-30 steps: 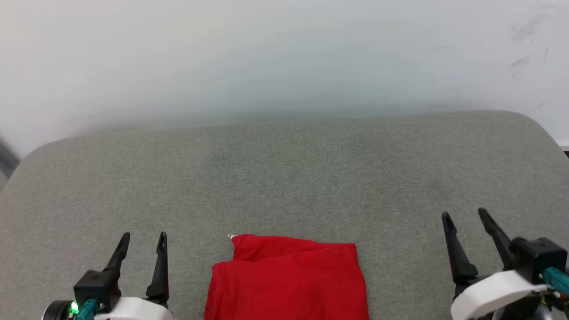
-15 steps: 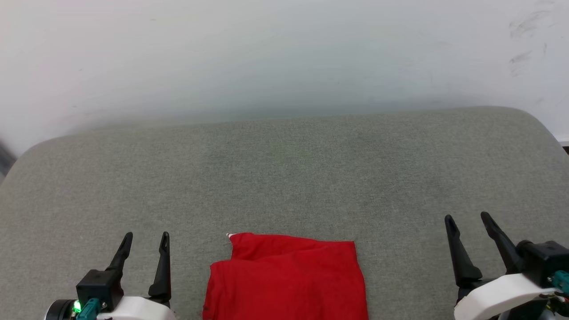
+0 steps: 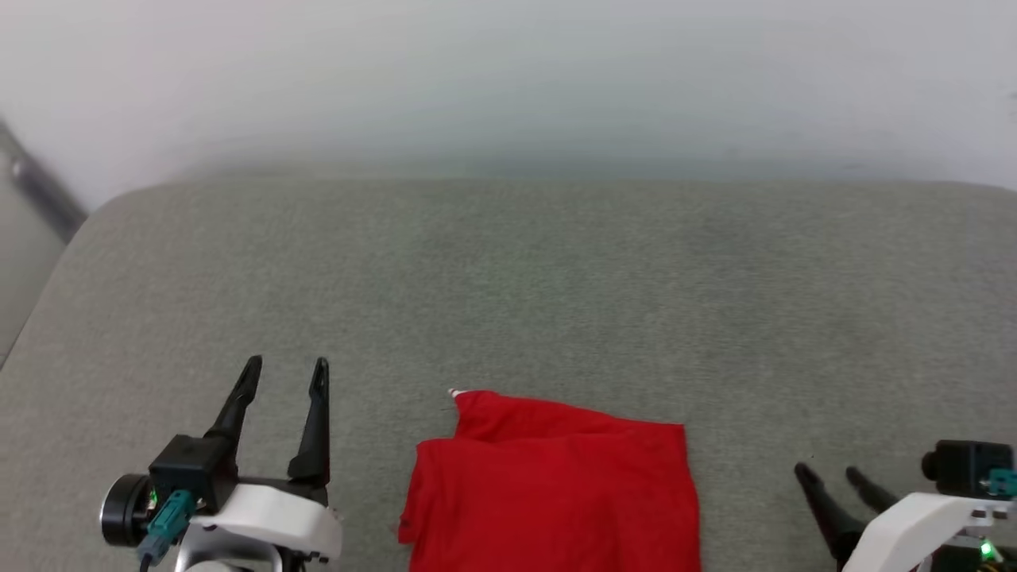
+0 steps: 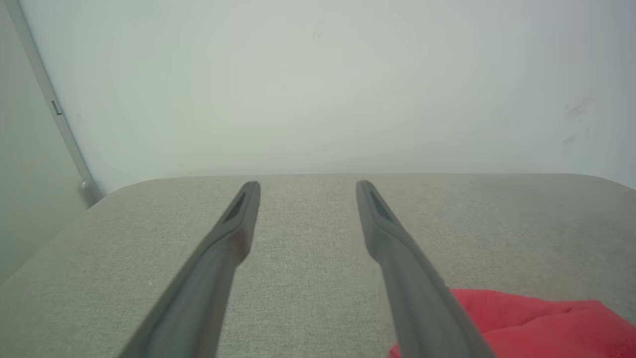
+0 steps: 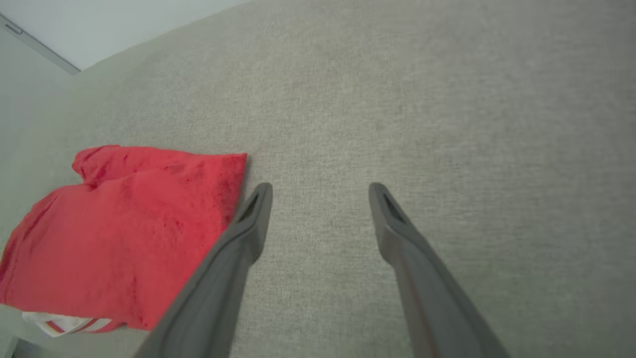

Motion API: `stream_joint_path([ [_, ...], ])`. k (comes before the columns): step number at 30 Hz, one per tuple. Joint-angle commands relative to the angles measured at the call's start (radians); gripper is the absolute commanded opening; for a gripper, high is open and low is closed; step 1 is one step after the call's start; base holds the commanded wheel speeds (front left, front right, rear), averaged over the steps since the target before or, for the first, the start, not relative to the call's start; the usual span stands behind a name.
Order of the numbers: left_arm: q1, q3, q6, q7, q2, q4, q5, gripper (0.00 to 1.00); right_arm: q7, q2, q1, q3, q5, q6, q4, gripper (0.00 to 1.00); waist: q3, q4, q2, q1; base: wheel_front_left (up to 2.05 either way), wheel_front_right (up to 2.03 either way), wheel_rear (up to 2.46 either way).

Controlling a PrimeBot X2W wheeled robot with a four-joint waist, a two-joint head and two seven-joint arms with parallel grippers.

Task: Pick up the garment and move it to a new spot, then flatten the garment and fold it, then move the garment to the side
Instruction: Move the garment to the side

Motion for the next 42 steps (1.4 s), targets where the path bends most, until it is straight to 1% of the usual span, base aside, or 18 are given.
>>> stream_joint_path([
  [1, -0.024, 0.004, -0.013, -0.005, -0.012, -0.003, 0.01, 1.0, 0.06, -0.018, -0.015, 0.021, 0.034, 0.0, 0.022, 1.0, 0.053, 0.06, 0.0, -0.0001, 0.0, 0.0, 0.0],
  [2, -0.032, 0.005, -0.017, -0.005, -0.018, 0.001, 0.014, 1.0, 0.09, -0.023, -0.017, 0.035, 0.051, 0.0, 0.034, 1.0, 0.063, 0.074, 0.0, -0.0001, 0.0, 0.0, 0.0],
  [3, -0.047, 0.003, -0.032, -0.005, -0.032, 0.006, 0.017, 1.0, 0.146, -0.03, -0.022, 0.06, 0.091, 0.0, 0.059, 1.0, 0.085, 0.102, 0.0, -0.0001, 0.0, 0.0, 0.0],
  [6, -0.064, 0.007, -0.05, -0.005, -0.051, 0.014, 0.026, 1.0, 0.2, -0.032, -0.041, 0.108, 0.143, 0.0, 0.097, 1.0, 0.113, 0.132, 0.0, -0.0001, 0.0, 0.0, 0.0],
  [9, -0.072, 0.019, -0.066, -0.005, -0.071, 0.026, 0.033, 1.0, 0.22, -0.029, -0.068, 0.151, 0.165, 0.0, 0.135, 1.0, 0.133, 0.152, 0.0, -0.0001, 0.0, 0.0, 0.0],
  [14, -0.082, 0.044, -0.095, -0.005, -0.097, 0.048, 0.05, 1.0, 0.24, -0.005, -0.094, 0.2, 0.211, -0.001, 0.228, 1.0, 0.15, 0.167, 0.0, -0.0001, 0.0, 0.0, 0.0],
  [15, -0.083, 0.049, -0.1, -0.005, -0.099, 0.052, 0.054, 1.0, 0.24, -0.005, -0.098, 0.211, 0.209, -0.001, 0.242, 0.92, 0.151, 0.169, 0.0, -0.0001, 0.0, 0.0, 0.0],
  [16, -0.085, 0.054, -0.104, -0.005, -0.102, 0.055, 0.058, 1.0, 0.239, -0.01, -0.102, 0.221, 0.204, -0.001, 0.253, 0.46, 0.152, 0.17, 0.0, -0.0001, 0.0, 0.0, 0.0],
  [17, -0.087, 0.058, -0.11, -0.005, -0.102, 0.059, 0.064, 1.0, 0.234, -0.011, -0.105, 0.23, 0.205, -0.001, 0.26, 0.27, 0.152, 0.171, 0.0, -0.0001, 0.0, 0.0, 0.0],
  [18, -0.088, 0.063, -0.114, -0.005, -0.103, 0.063, 0.068, 1.0, 0.228, -0.011, -0.112, 0.24, 0.206, -0.001, 0.262, 0.0, 0.151, 0.17, 0.0, -0.0001, 0.0, 0.0, 0.0],
  [22, -0.071, 0.078, -0.127, -0.005, -0.102, 0.076, 0.094, 1.0, 0.185, -0.04, -0.156, 0.279, 0.188, 0.0, 0.23, 0.0, 0.122, 0.15, 0.0, -0.0001, 0.0, 0.0, 0.0],
  [25, -0.052, 0.082, -0.127, -0.005, -0.099, 0.081, 0.105, 1.0, 0.17, -0.064, -0.179, 0.303, 0.166, 0.0, 0.204, 0.0, 0.085, 0.123, 0.0, -0.0001, 0.0, 0.0, 0.0],
  [28, -0.024, 0.085, -0.122, -0.005, -0.095, 0.078, 0.11, 1.0, 0.18, -0.093, -0.184, 0.325, 0.136, 0.0, 0.196, 0.0, 0.039, 0.077, 0.0, -0.0001, 0.0, 0.0, 0.0],
  [31, 0.001, 0.083, -0.115, -0.005, -0.091, 0.069, 0.114, 1.0, 0.207, -0.131, -0.188, 0.332, 0.118, 0.0, 0.188, 0.0, 0.004, 0.015, 0.0, -0.0001, 0.0, 0.0, 0.0],
  [32, 0.001, 0.083, -0.115, -0.005, -0.091, 0.069, 0.114, 1.0, 0.207, -0.131, -0.188, 0.332, 0.118, 0.0, 0.188, 0.0, 0.004, 0.015, 0.0, -0.0001, 0.0, 0.0, 0.0],
  [38, 0.007, 0.081, -0.112, -0.003, -0.091, 0.049, 0.113, 1.0, 0.268, -0.216, -0.229, 0.32, 0.089, 0.0, 0.178, 0.0, 0.003, -0.124, 0.0, -0.0001, 0.0, 0.0, 0.0],
  [42, -0.009, 0.075, -0.115, -0.004, -0.093, 0.025, 0.116, 1.0, 0.285, -0.249, -0.281, 0.31, 0.079, 0.0, 0.192, 0.0, 0.04, -0.211, 0.0, -0.0001, 0.0, 0.0, 0.0],
])
